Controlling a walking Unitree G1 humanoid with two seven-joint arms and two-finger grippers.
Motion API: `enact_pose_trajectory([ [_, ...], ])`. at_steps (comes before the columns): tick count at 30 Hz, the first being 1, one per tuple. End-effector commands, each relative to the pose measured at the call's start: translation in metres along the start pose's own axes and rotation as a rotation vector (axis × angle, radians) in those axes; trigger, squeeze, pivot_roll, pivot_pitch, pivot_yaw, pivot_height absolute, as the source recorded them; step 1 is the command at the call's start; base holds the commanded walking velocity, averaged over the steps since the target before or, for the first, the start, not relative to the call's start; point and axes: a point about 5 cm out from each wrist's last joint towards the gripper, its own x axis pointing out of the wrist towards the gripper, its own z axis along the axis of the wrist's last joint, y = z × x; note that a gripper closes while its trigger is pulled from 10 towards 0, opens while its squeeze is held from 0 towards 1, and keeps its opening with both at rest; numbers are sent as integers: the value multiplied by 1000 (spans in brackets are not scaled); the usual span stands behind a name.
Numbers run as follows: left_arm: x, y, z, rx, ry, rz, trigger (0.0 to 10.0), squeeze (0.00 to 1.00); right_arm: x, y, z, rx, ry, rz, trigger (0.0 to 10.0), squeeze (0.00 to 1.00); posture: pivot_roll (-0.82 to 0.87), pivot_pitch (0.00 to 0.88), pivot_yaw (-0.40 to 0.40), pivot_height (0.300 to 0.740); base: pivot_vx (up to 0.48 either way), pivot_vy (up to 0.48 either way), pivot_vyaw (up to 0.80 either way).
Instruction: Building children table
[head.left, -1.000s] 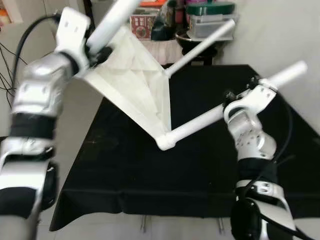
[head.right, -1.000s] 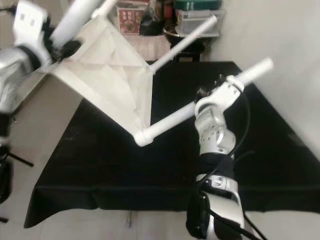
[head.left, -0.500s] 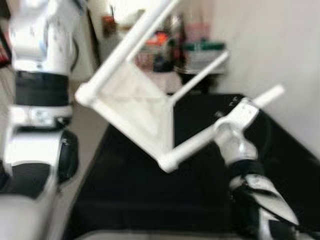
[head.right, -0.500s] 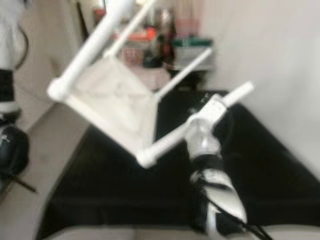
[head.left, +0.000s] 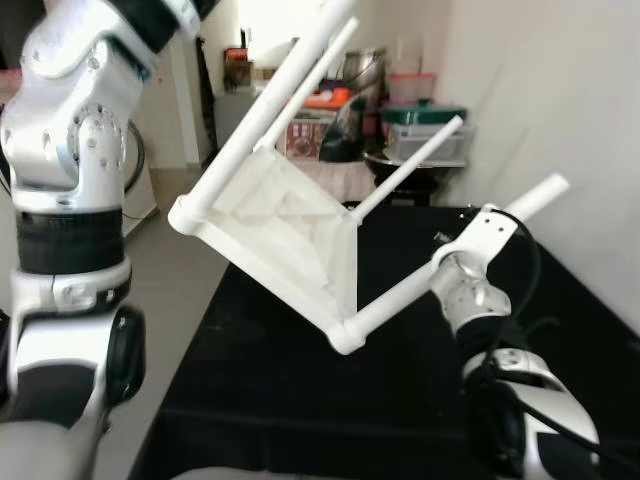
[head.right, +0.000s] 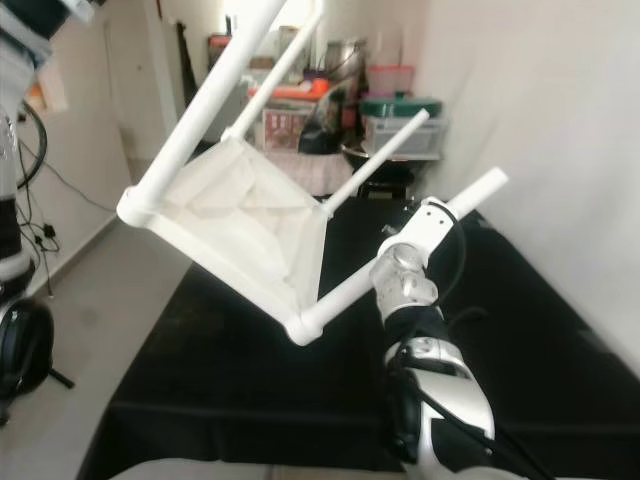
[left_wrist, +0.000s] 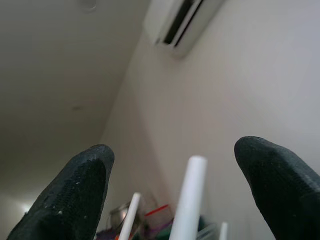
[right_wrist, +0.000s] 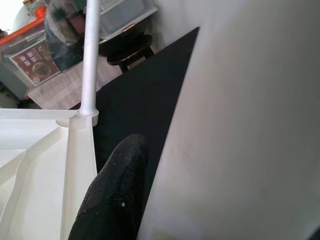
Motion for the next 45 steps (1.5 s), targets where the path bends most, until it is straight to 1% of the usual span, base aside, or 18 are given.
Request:
enact_pose_trajectory([
  [1, -4, 4, 6, 31, -13, 40, 10000, 0, -1, -68, -103, -344, 341, -250, 10000, 0, 91, 73, -37, 740, 0, 0, 0],
  [7, -29, 16, -8, 28, 47, 193, 10000, 0, 2, -72, -97, -367, 313, -253, 10000, 0, 75, 89, -53, 740, 0, 0, 0],
  [13, -39, 15, -12, 13, 70, 219, 10000, 0, 2, -74, -97, -379, 310, -252, 10000, 0, 75, 94, -53, 740, 0, 0, 0],
  [16, -43, 16, -14, 2, 76, 239, 10000, 0, 4, -68, -88, -417, 254, -225, 10000, 0, 75, 97, -59, 740, 0, 0, 0],
  [17, -46, 16, -17, -6, 83, 255, 10000, 0, 6, -61, -77, -448, 187, -207, 10000, 0, 73, 100, -65, 740, 0, 0, 0],
  [19, -46, 16, -17, -6, 83, 255, 10000, 0, 6, -61, -77, -448, 187, -207, 10000, 0, 73, 100, -65, 740, 0, 0, 0],
  [21, -56, 12, -26, -25, 109, 284, 10000, 0, 7, -47, -48, -502, 31, -195, 10000, 0, 66, 102, -72, 740, 0, 0, 0],
  [22, -56, 12, -26, -25, 109, 284, 10000, 0, 7, -47, -48, -502, 31, -195, 10000, 0, 66, 102, -72, 740, 0, 0, 0],
  [23, -61, 10, -30, -34, 123, 295, 10000, 0, 7, -41, -32, -518, -45, -195, 10000, 0, 66, 102, -74, 740, 0, 0, 0],
  [26, -64, 8, -32, -38, 132, 300, 10000, 0, 7, -38, -23, -524, -86, -198, 10000, 0, 66, 102, -74, 740, 0, 0, 0],
  [28, -69, 7, -34, -47, 144, 315, 10000, 0, 7, -37, 6, -514, -180, -223, 10000, 0, 67, 103, -81, 740, 0, 0, 0],
  [30, -70, 7, -34, -50, 146, 320, 10000, 0, 8, -38, 18, -506, -212, -235, 10000, 0, 67, 103, -81, 740, 0, 0, 0],
  [32, -70, 7, -34, -50, 146, 320, 10000, 0, 8, -38, 18, -506, -212, -235, 10000, 0, 67, 103, -81, 740, 0, 0, 0],
  [33, -71, 7, -33, -54, 146, 327, 10000, 0, 9, -42, 33, -494, -244, -258, 10000, 0, 67, 104, -86, 740, 0, 0, 0],
  [39, -74, 7, -34, -67, 148, 341, 10000, 0, 10, -49, 43, -518, -263, -266, 10000, 0, 63, 106, -90, 740, 0, 0, 0],
  [43, -81, 4, -41, -77, 172, 355, 10000, 0, 10, -49, 41, -539, -261, -216, 10000, 0, 63, 107, -90, 740, 0, 0, 0],
  [44, -95, 0, -59, -92, 229, 379, 10000, 0, 5, -39, 35, -544, -255, -117, 10000, 0, 59, 108, -88, 740, 0, 0, 0],
  [45, -95, 0, -59, -92, 229, 379, 10000, 0, 5, -39, 35, -544, -255, -117, 10000, 0, 59, 108, -88, 740, 0, 0, 0],
])
